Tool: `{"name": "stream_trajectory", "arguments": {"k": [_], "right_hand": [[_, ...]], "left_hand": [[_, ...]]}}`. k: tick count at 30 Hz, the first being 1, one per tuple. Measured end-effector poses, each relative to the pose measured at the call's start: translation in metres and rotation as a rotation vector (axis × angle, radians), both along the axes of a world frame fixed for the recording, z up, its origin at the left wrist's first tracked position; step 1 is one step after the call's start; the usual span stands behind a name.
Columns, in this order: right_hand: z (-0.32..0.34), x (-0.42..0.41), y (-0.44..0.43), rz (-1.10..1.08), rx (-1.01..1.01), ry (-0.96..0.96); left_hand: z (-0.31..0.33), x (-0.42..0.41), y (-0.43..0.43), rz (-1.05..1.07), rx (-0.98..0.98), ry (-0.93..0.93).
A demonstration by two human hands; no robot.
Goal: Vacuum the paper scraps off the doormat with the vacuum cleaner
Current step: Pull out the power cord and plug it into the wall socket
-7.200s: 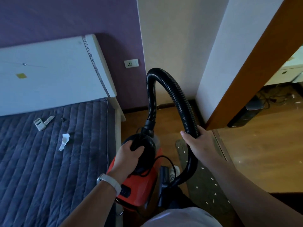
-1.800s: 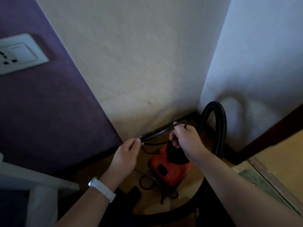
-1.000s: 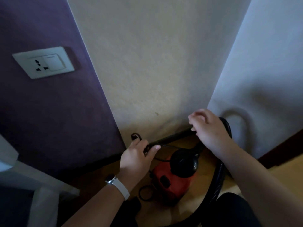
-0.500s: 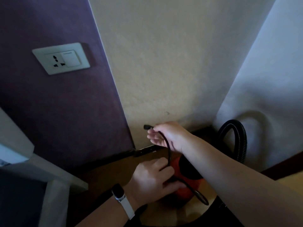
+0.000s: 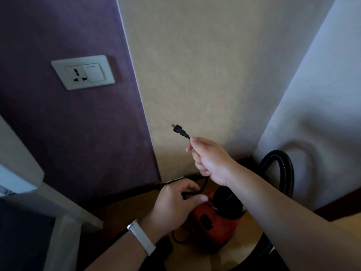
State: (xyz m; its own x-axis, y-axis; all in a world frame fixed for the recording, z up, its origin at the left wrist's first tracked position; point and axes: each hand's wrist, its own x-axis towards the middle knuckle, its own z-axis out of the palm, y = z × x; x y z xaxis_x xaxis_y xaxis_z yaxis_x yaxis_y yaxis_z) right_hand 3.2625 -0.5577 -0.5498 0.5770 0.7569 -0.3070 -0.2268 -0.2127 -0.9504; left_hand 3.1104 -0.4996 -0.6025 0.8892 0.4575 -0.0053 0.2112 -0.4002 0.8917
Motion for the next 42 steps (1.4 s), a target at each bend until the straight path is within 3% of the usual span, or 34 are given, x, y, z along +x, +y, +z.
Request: {"name": "stream_trajectory", "arguments": {"k": [5, 10, 18, 26, 33, 36, 42], "right_hand": [[0.004, -0.007, -0.003, 0.089, 0.085, -0.108], [0.019, -0.009, 0.006, 0.136, 0.108, -0.226], [0.067, -0.031, 0.061, 0.108, 0.147, -0.159], [0.098, -0.077, 0.147, 0.197, 0.177, -0.077], [0.117, -0.096, 0.200, 0.137, 0.113, -0.021], [0.118, -0.101, 0.220, 0.102, 0.063, -0.112], [0.105, -0.111, 0.247, 0.035, -0.015, -0.437]], "left_hand": [[0.014, 0.005, -0.004, -0.119, -0.206, 0.131], [0.025, 0.007, -0.002, -0.226, -0.401, 0.104], [0.044, -0.030, 0.055, 0.040, -0.074, 0.038], [0.049, -0.071, 0.106, 0.245, -0.099, -0.016], [0.066, -0.086, 0.138, 0.360, -0.087, -0.213], [0.073, -0.094, 0.154, 0.426, -0.071, -0.282], [0.075, -0.109, 0.181, 0.467, 0.031, -0.230]]}}
